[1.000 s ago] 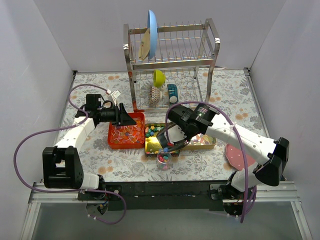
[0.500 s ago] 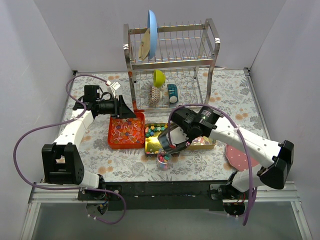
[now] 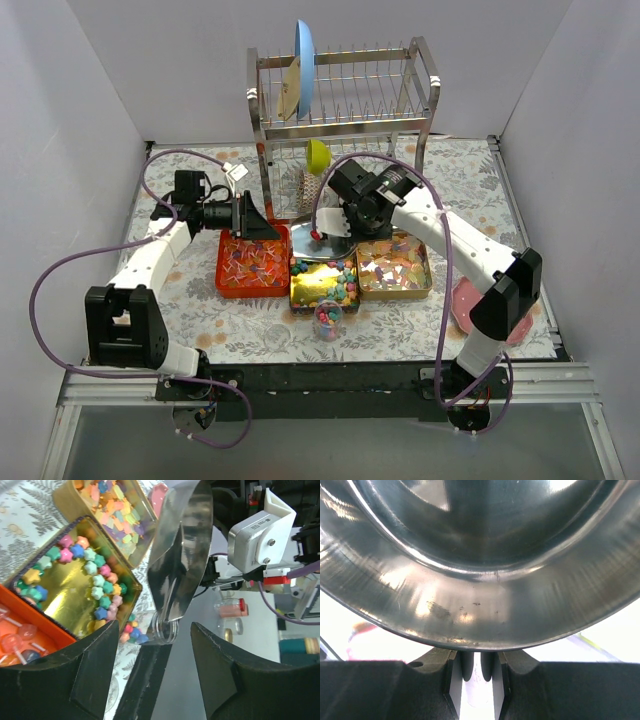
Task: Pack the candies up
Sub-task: Scoop the fake candies from the storage box.
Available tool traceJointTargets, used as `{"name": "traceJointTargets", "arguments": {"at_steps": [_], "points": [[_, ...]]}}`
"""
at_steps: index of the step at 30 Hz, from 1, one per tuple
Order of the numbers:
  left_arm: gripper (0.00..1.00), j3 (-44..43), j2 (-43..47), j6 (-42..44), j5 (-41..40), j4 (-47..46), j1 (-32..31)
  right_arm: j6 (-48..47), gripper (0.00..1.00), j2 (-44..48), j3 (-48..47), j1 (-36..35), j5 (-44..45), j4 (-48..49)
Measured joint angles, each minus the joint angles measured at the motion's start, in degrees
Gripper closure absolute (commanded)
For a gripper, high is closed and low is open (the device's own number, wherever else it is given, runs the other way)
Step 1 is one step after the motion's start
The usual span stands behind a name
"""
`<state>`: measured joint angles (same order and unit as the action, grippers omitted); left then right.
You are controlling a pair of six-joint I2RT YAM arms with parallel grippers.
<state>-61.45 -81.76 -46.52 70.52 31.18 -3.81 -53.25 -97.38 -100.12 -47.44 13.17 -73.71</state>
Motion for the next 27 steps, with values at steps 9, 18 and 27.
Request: {"name": "traceJointTargets", "arguments": {"at_steps": [9,18,27], "points": [[0.46,1.09,-3.87,-7.23,0.98,-5.66,-2.01,1.49,0.99,-2.43,-5.79,-0.22,-4.81,-0.13],[0.77,2.89,-8.76,-18.95,8.28,-16.52,-2.01,4.00,0.99,-4.09,-5.88,-1.03,-5.46,-0.26],[1.00,5.01,-9.62,-24.06,11.61,-22.71,-2.03,6.58,0.91,-5.99,-5.88,-2.29,-6.82,-0.76]]}}
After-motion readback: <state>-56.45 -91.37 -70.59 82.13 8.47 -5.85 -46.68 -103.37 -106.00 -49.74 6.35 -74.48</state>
